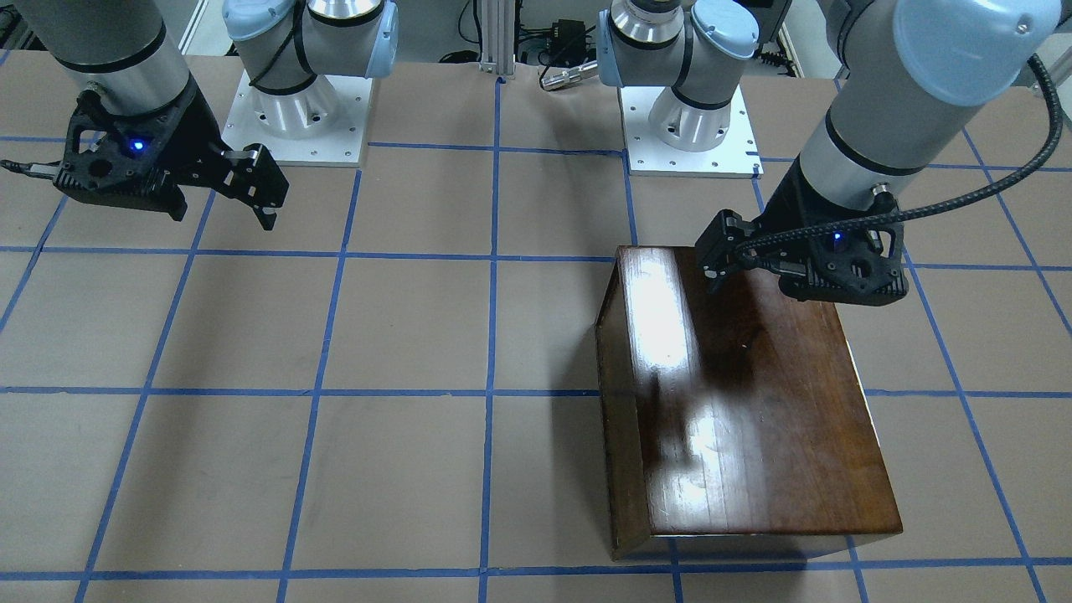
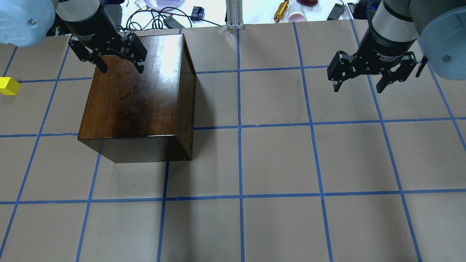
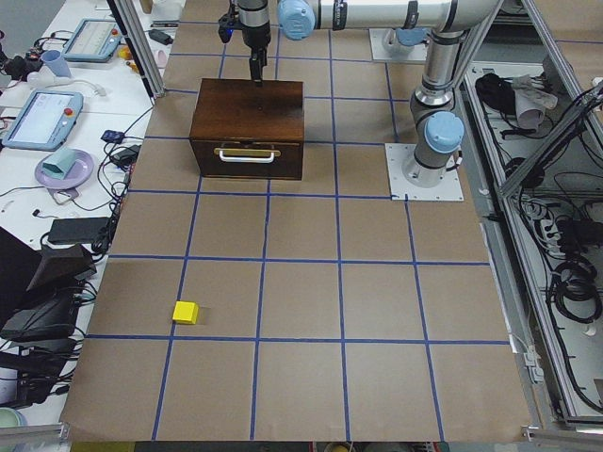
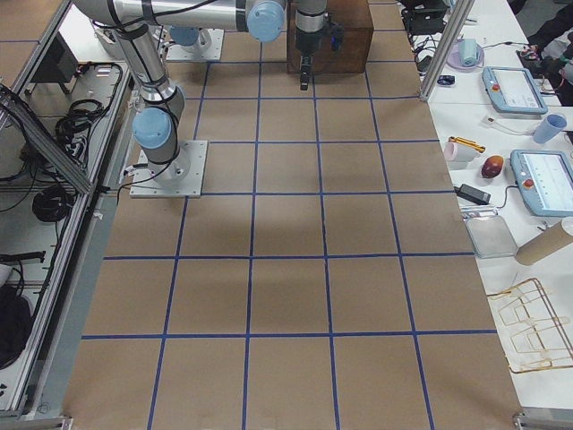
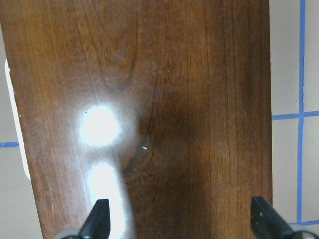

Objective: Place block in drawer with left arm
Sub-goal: 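Move the left gripper off the cabinet top toward the drawer side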

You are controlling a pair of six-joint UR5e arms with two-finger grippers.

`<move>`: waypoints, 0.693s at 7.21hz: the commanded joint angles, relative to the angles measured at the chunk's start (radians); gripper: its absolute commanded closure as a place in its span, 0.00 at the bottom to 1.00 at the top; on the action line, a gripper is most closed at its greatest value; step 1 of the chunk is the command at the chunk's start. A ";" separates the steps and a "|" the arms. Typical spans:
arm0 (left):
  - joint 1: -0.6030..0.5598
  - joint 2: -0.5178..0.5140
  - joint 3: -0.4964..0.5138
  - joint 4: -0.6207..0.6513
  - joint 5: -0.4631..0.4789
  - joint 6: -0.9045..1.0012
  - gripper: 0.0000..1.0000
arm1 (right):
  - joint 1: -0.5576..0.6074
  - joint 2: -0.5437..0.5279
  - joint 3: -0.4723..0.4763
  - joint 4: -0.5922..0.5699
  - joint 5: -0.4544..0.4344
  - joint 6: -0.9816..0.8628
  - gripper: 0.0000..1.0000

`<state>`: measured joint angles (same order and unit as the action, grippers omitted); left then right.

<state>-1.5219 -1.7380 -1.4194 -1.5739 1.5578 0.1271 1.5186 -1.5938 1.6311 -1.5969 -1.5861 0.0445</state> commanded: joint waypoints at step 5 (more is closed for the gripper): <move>0.003 0.000 0.000 0.000 0.015 -0.009 0.00 | 0.000 0.000 -0.001 0.000 0.000 0.000 0.00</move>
<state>-1.5208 -1.7382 -1.4209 -1.5720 1.5678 0.1195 1.5186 -1.5938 1.6311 -1.5968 -1.5861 0.0444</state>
